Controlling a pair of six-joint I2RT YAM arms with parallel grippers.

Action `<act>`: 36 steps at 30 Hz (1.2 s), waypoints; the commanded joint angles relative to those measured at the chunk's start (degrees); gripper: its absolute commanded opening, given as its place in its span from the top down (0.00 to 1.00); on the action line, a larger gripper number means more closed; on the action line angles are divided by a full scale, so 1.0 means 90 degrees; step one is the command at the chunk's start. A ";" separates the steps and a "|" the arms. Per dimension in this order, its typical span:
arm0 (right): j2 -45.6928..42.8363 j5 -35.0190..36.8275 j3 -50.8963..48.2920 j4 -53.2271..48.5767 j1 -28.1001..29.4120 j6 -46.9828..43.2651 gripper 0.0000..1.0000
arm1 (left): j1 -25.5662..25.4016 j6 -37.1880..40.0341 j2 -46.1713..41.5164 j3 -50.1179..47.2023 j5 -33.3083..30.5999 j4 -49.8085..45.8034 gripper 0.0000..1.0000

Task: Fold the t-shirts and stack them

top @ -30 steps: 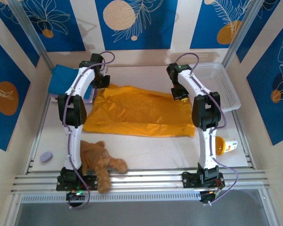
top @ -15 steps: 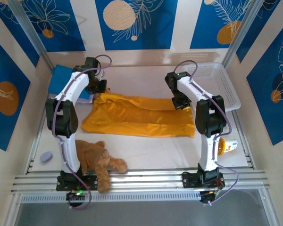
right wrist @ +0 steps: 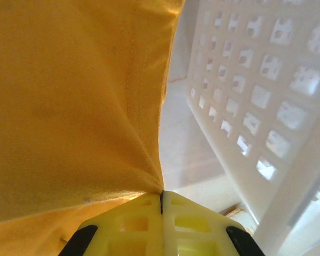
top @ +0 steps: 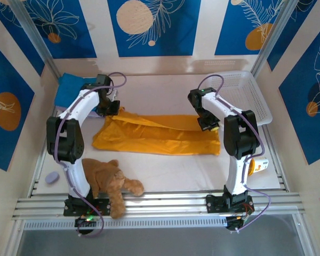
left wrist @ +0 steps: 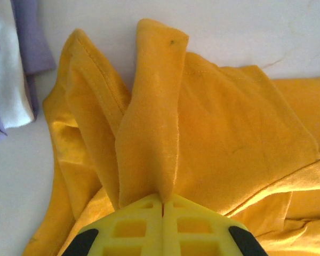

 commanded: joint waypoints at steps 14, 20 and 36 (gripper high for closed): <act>0.0083 -0.0504 -0.0492 -0.0277 0.0081 0.0509 0.86 | -0.0169 -0.0030 -0.0578 -0.0987 -0.0136 -0.0331 0.99; -0.0094 -0.0567 -0.0445 -0.0408 0.0177 0.0457 0.69 | -0.0176 -0.0070 -0.0765 -0.1232 -0.0243 -0.0364 0.85; -0.0752 -0.3114 0.0804 0.0669 0.1369 0.1842 0.67 | -0.0087 0.0064 -0.0397 0.0055 -0.0280 -0.0867 0.64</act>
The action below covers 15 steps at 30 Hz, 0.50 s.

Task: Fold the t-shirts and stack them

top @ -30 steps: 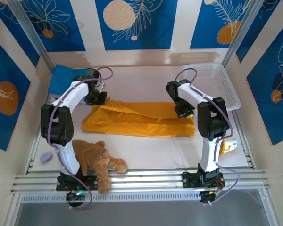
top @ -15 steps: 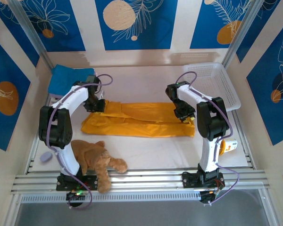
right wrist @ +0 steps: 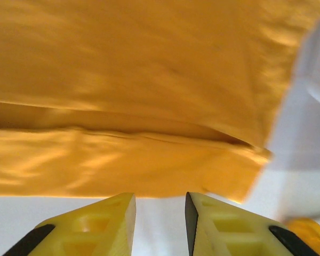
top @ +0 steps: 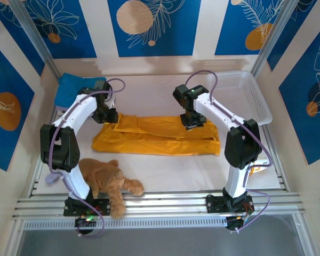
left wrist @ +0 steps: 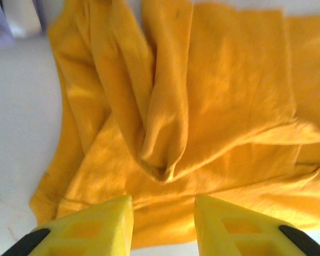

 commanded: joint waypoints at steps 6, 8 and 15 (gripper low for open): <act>0.0749 -0.1886 0.0679 0.1297 0.0091 0.0934 0.68 | -0.0051 0.0414 0.1208 0.1470 -0.0090 -0.0364 0.59; 0.0936 -0.1970 0.0813 0.1385 0.0076 0.1020 0.67 | -0.0105 0.0503 0.1465 0.1701 -0.0213 -0.0439 0.57; 0.1193 -0.2593 0.0562 0.1920 -0.0139 0.1308 0.67 | -0.0354 0.0716 0.2267 0.2465 -0.0444 -0.0508 0.52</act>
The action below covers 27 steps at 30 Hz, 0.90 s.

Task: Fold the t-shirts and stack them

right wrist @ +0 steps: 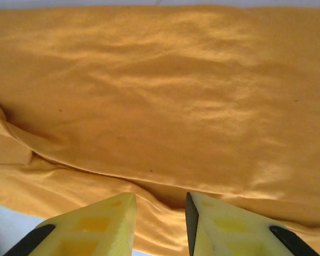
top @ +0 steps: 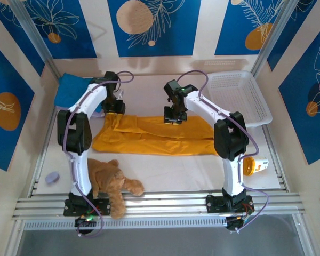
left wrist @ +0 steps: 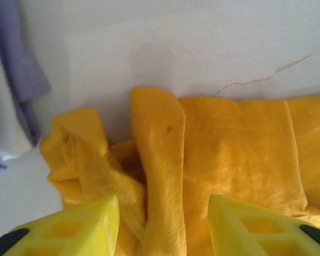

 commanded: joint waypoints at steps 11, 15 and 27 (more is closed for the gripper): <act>0.0043 -0.0741 -0.0604 0.0528 -0.0313 0.0274 0.68 | -0.0393 0.0455 0.1409 0.1410 -0.0984 -0.0591 0.53; 0.0036 -0.0753 -0.0657 0.0514 -0.0362 0.0228 0.68 | -0.0402 0.0507 0.1515 0.1405 -0.1106 -0.0682 0.58; -0.0040 -0.0818 -0.0807 0.0580 -0.0399 0.0247 0.68 | -0.0412 0.0465 0.0847 0.1286 -0.1536 -0.0651 1.00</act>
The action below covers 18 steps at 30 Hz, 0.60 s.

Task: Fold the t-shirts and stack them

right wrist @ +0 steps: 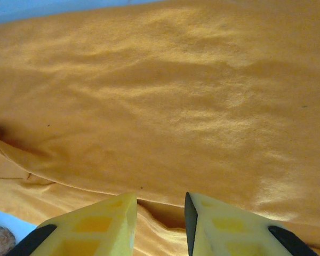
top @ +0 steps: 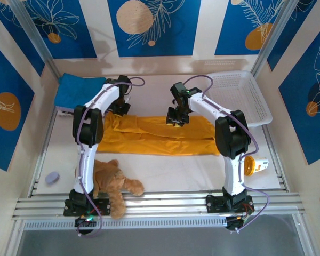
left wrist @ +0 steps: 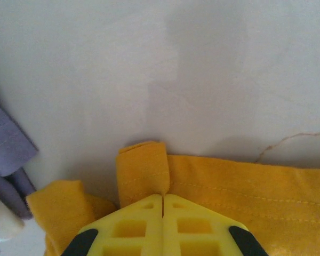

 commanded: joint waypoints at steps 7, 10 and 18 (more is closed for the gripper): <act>-0.0255 -0.0476 -0.0503 0.0377 0.0036 0.0184 0.68 | -0.0043 -0.0198 -0.1738 -0.0660 -0.0337 -0.0167 1.00; -0.0308 -0.0625 -0.0646 0.0602 0.0092 0.0214 0.68 | 0.0005 -0.0352 -0.2217 -0.1106 -0.0282 -0.0177 1.00; -0.0261 -0.1183 -0.0662 0.1259 0.0406 0.0191 0.68 | 0.0211 -0.0543 -0.3363 -0.2606 0.0771 0.0064 1.00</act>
